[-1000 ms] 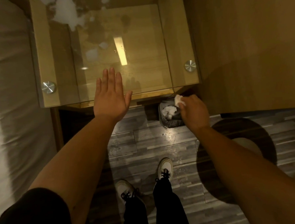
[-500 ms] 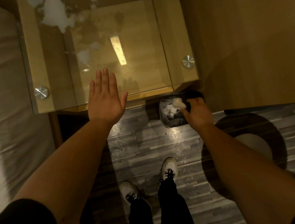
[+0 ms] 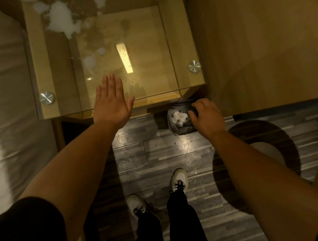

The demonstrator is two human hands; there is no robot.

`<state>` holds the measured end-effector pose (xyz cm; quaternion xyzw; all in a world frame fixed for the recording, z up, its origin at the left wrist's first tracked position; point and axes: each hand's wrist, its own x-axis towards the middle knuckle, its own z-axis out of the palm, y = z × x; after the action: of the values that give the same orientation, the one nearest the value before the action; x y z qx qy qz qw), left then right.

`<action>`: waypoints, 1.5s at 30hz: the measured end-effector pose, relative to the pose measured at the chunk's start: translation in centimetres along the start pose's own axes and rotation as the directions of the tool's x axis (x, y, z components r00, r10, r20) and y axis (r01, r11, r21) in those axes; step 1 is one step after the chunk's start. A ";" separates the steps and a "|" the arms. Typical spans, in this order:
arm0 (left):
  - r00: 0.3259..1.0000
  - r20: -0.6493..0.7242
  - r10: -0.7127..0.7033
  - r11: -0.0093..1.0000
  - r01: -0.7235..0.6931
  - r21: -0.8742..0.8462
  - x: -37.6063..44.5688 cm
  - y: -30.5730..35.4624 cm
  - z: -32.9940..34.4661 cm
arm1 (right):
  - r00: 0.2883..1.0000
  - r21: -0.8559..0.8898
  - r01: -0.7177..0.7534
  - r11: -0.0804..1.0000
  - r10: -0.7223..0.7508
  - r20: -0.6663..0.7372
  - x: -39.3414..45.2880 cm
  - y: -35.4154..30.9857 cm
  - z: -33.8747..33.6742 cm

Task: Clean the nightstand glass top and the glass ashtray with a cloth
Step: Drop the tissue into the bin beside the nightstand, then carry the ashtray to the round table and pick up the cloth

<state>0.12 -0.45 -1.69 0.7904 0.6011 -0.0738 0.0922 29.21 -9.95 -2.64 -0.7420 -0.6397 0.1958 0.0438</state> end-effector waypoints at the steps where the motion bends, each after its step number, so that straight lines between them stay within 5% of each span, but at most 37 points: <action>1: 0.999 0.033 -0.004 1.000 0.003 0.006 -0.1 0.0 -0.7 | 1.000 0.015 0.018 1.000 -0.018 -0.023 -0.3 -0.6 -0.8; 5: 0.985 0.173 -0.004 0.997 -0.009 0.075 -0.1 1.1 -5.2 | 0.987 0.031 0.110 0.993 -0.106 -0.122 -1.1 -3.4 -5.8; 18: 0.995 -0.094 -0.026 0.999 0.028 0.025 -7.3 0.7 -17.5 | 0.956 -0.228 0.261 0.938 -0.284 -0.075 1.5 -14.7 -18.6; 34: 0.970 -0.187 -0.157 0.986 0.163 0.016 -10.6 -14.6 -20.4 | 0.907 -0.291 0.399 0.869 -0.421 -0.014 3.6 -29.8 -16.2; 45: 0.959 -0.160 -0.233 0.972 0.233 -0.018 -2.7 -18.5 -19.8 | 0.887 -0.278 0.451 0.848 -0.461 0.029 13.4 -33.3 -14.3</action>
<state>-18.35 6.48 17.17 0.7175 0.6954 -0.0202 0.0335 4.57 11.56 17.88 -0.5713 -0.8174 0.0741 -0.0028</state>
